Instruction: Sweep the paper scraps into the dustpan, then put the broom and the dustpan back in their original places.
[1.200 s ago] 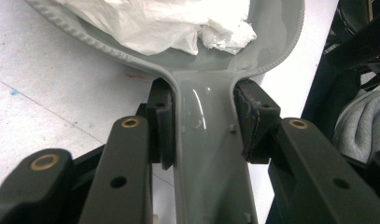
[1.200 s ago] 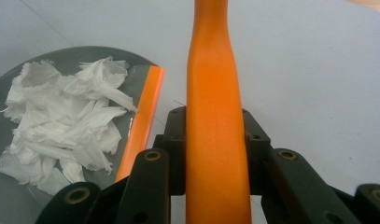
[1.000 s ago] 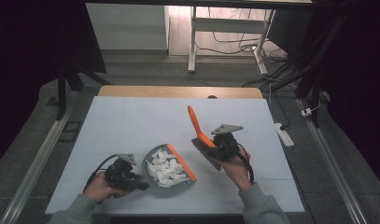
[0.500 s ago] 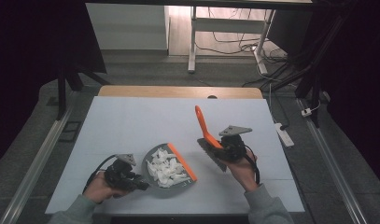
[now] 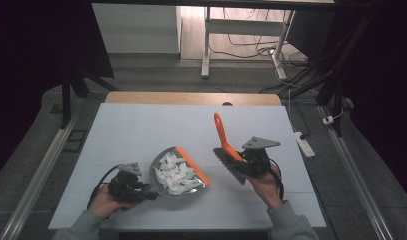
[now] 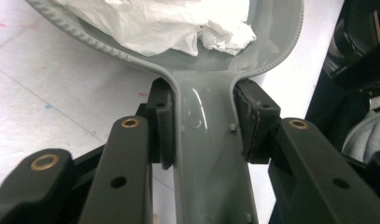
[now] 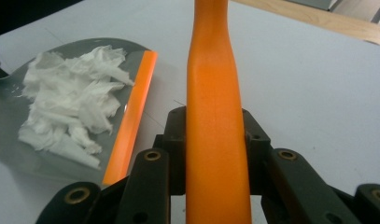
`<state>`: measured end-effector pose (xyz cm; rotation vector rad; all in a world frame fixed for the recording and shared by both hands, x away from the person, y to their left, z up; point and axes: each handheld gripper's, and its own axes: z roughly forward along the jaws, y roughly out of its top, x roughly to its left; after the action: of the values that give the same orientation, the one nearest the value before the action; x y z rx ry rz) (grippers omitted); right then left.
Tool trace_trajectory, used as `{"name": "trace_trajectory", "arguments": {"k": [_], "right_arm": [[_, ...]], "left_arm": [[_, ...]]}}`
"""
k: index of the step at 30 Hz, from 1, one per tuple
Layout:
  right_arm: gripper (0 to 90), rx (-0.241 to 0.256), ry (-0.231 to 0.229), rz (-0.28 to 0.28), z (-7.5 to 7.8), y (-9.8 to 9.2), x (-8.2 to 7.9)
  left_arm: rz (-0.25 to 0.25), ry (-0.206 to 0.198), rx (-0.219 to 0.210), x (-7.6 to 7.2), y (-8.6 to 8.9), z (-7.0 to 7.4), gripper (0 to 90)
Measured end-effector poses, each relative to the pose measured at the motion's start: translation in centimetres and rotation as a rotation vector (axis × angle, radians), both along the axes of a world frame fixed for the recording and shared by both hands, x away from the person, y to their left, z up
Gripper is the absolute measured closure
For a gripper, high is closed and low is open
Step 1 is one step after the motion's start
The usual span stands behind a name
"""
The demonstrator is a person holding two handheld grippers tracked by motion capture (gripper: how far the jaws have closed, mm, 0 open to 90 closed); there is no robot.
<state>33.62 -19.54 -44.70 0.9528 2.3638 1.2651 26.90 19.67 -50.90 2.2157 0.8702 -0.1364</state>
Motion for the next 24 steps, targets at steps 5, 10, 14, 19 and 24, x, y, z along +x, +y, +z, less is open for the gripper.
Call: {"name": "trace_trajectory", "arguments": {"k": [5, 10, 14, 19, 24], "right_arm": [[70.2, 0.011, -0.016, 0.012, 0.2, -0.4, -0.4], [70.2, 0.019, -0.020, 0.012, 0.2, -0.8, -0.5], [70.2, 0.029, -0.019, 0.021, 0.3, -1.0, -0.5], [70.2, 0.041, -0.017, 0.019, 0.4, -1.3, -0.4], [70.2, 0.056, -0.013, 0.012, 0.6, -1.7, -0.3]], "left_arm": [[0.047, -0.020, -0.025, -0.3, 0.3, 0.4, 61.6], [0.074, -0.034, -0.045, -0.4, 0.5, 0.6, 61.6], [0.107, -0.046, -0.060, -0.6, 0.6, 0.8, 61.6], [0.152, -0.053, -0.087, -0.8, 0.8, 1.0, 61.6], [0.189, -0.059, -0.104, -0.9, 1.2, 1.1, 61.6]]}}
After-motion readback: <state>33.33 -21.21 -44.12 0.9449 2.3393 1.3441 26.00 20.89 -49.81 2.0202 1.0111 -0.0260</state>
